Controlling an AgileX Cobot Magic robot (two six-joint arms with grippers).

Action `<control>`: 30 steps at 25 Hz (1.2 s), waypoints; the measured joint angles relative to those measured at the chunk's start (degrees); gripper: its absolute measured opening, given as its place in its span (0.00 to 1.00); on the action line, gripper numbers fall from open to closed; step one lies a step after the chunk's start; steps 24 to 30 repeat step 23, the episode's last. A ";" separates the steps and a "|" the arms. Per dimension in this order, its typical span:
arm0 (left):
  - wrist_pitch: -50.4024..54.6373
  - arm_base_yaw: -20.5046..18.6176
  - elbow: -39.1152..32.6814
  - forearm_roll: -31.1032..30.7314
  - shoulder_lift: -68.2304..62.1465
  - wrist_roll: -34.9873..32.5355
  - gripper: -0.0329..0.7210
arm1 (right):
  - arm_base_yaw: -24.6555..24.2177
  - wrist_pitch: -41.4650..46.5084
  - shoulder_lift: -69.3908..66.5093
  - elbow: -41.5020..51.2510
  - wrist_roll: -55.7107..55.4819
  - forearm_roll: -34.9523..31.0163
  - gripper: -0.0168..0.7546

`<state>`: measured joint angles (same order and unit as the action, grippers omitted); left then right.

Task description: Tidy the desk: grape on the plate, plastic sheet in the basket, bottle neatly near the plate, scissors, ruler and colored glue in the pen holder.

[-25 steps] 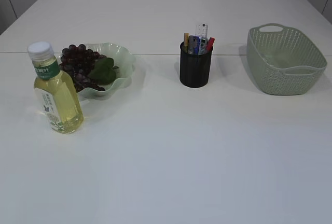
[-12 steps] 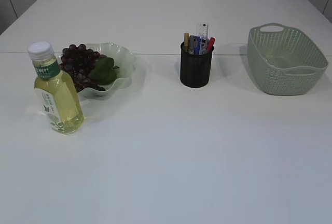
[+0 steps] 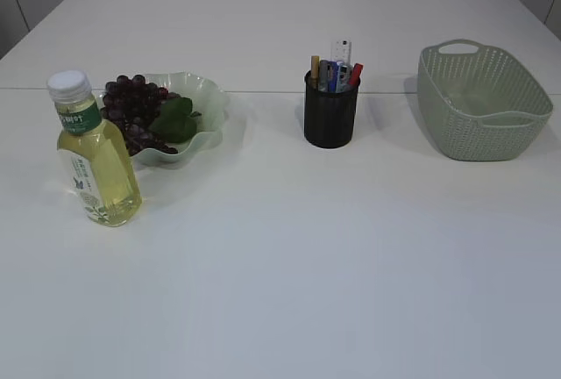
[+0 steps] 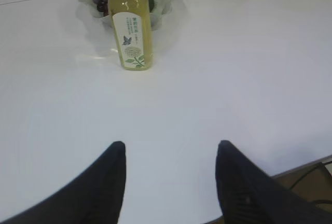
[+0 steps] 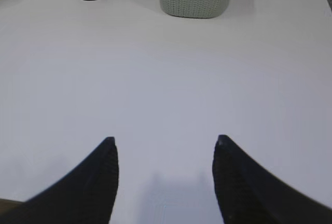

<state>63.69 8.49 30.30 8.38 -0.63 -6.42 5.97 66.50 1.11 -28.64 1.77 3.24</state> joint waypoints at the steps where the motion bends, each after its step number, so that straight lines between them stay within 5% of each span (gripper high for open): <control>1: 0.00 -0.98 0.00 0.00 0.00 0.00 0.58 | -0.68 0.00 0.00 0.00 0.00 0.00 0.61; 30: 0.00 -2.10 0.00 0.00 0.00 0.00 0.55 | -1.63 0.00 0.00 0.00 -0.12 0.00 0.61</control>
